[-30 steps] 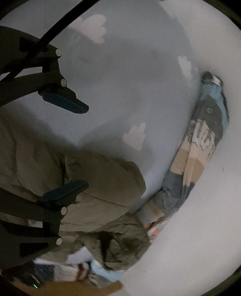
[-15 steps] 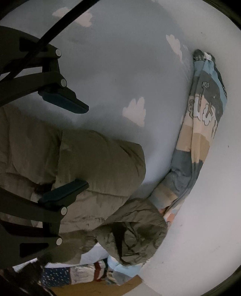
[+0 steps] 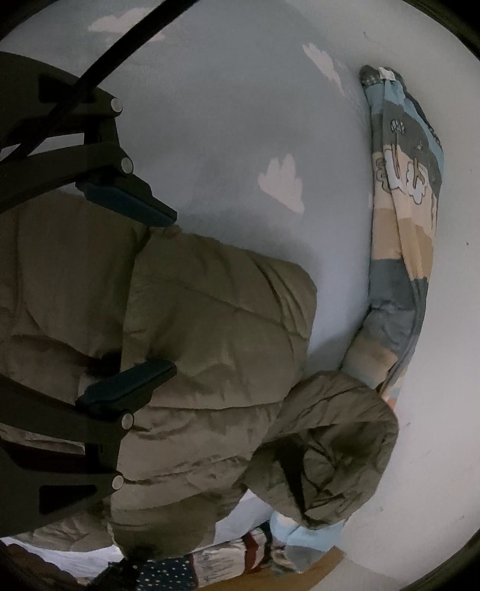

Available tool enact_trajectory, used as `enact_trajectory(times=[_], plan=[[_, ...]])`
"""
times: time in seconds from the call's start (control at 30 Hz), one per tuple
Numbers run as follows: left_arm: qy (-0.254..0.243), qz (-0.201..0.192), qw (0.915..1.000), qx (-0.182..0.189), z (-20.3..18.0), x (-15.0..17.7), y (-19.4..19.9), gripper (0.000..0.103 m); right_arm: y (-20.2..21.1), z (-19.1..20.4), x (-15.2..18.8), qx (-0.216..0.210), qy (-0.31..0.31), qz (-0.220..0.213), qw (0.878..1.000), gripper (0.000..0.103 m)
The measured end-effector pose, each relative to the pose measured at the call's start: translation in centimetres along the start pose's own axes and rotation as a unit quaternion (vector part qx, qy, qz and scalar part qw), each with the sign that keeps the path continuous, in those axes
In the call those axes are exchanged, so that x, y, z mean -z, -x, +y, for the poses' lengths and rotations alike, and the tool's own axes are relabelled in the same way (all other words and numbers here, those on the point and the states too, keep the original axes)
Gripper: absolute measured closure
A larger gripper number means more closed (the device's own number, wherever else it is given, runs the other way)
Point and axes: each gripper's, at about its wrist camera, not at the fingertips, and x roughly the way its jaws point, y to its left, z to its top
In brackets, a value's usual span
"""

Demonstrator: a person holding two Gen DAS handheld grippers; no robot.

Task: Fold large clothes

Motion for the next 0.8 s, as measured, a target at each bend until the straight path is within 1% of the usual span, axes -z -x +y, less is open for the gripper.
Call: enact_trajectory(times=[0.07, 0.2, 0.37, 0.4, 0.43, 0.5, 0.53, 0.6, 0.67, 0.73, 0.77, 0.8], plan=[[-0.012, 0.001, 0.9999, -0.01, -0.4, 0.1, -0.3, 0.03, -0.1, -0.1, -0.1, 0.017, 0.007, -0.003, 1.0, 0.084], [-0.036, 0.013, 0.9989, -0.028, -1.0, 0.5, -1.1, 0.029, -1.3, -0.8, 0.2, 0.032, 0.004, 0.015, 0.999, 0.084], [-0.054, 0.013, 0.9975, -0.044, -1.6, 0.5, -0.8, 0.029, -2.6, -1.8, 0.5, 0.038, -0.015, 0.038, 0.998, 0.081], [-0.055, 0.009, 0.9973, -0.048, -1.7, 0.4, -0.5, 0.029, -2.6, -1.9, 0.6, 0.043, -0.015, 0.039, 0.998, 0.081], [-0.057, -0.002, 0.997, -0.053, -1.9, 0.3, 0.1, 0.029, -2.6, -1.9, 0.6, 0.045, -0.014, 0.041, 0.998, 0.077], [-0.064, -0.034, 0.9954, -0.063, -2.5, 0.0, 1.5, 0.029, -2.3, -2.0, 0.5, 0.05, -0.02, 0.043, 0.998, 0.07], [-0.069, -0.053, 0.9941, -0.064, -2.9, -0.1, 2.4, 0.029, -1.9, -2.0, 0.4, 0.053, -0.022, 0.04, 0.998, 0.065], [-0.075, -0.078, 0.9925, -0.057, -3.6, -0.2, 3.5, 0.029, -0.7, -1.9, 0.1, 0.063, -0.023, 0.021, 0.998, 0.063], [-0.083, -0.09, 0.9918, -0.038, -4.6, 0.1, 4.0, 0.029, 1.3, -1.0, -0.4, 0.086, -0.004, -0.025, 0.996, 0.061], [-0.093, -0.088, 0.9912, -0.033, -5.4, 0.5, 3.6, 0.029, 2.8, 0.1, -0.6, 0.096, 0.023, -0.066, 0.993, 0.06], [-0.101, -0.084, 0.9908, -0.035, -5.9, 0.7, 3.2, 0.029, 3.5, 0.8, -0.5, 0.089, 0.037, -0.086, 0.992, 0.058], [-0.109, -0.079, 0.9902, -0.038, -6.4, 0.9, 2.7, 0.029, 3.6, 1.4, -0.5, 0.083, 0.049, -0.093, 0.991, 0.057]])
